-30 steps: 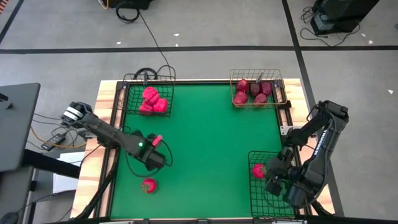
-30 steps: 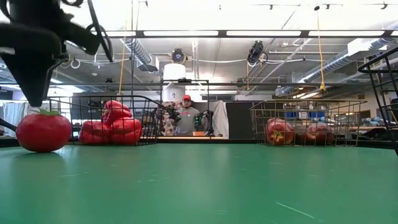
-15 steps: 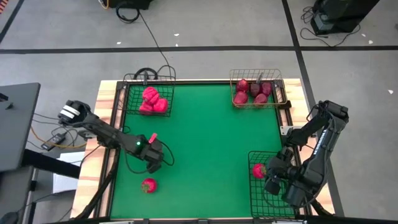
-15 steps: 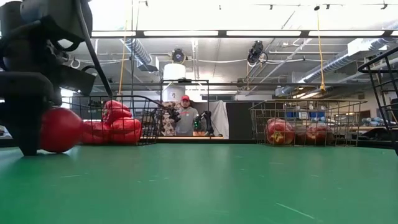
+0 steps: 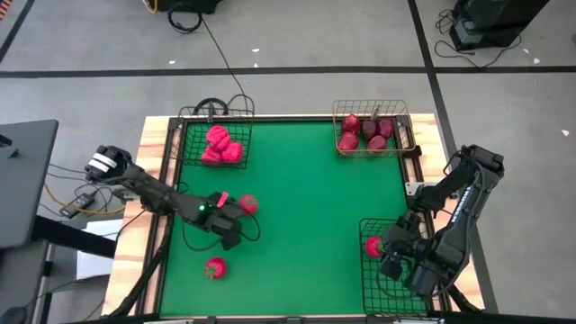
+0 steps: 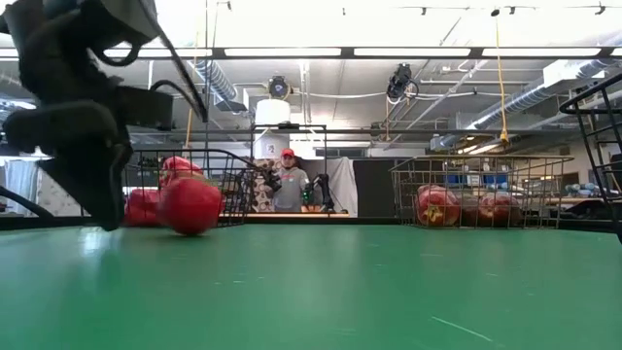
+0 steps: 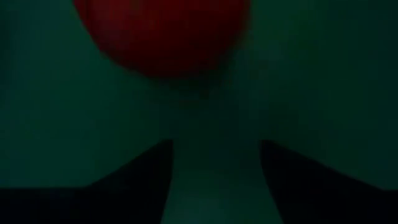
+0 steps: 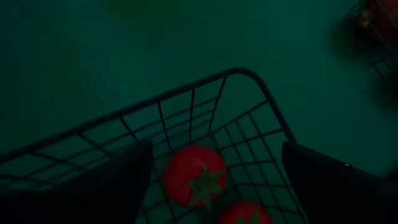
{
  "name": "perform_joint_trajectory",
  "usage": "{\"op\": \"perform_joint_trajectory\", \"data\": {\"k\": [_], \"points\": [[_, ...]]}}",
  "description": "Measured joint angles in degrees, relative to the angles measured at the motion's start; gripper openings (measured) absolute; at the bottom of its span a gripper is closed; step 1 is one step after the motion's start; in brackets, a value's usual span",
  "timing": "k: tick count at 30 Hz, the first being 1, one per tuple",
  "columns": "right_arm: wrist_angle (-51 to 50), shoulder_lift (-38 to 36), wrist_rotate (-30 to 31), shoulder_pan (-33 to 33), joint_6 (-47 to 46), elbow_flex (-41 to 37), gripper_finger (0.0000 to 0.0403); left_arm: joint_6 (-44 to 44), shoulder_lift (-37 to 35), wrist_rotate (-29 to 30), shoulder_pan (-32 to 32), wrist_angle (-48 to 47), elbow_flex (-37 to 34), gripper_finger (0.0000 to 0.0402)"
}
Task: Sort produce into baskets
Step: Put the red tomato into the bottom black black wire basket
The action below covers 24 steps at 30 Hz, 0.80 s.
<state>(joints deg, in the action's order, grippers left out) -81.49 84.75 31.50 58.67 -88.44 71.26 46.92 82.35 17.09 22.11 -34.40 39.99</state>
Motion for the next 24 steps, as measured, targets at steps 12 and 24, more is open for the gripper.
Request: {"op": "perform_joint_trajectory", "data": {"k": [12, 24], "points": [[1.95, 0.00, 6.18, -2.47, 3.71, 0.00, 0.0355, -8.92, -0.02, 0.36, -0.04, 19.34, 0.00, 0.0173], [34.06, 0.46, 10.38, -21.03, 43.99, 0.00, 0.0356, -19.59, -0.02, 2.75, -0.37, 38.10, 2.75, 0.0172]]}}
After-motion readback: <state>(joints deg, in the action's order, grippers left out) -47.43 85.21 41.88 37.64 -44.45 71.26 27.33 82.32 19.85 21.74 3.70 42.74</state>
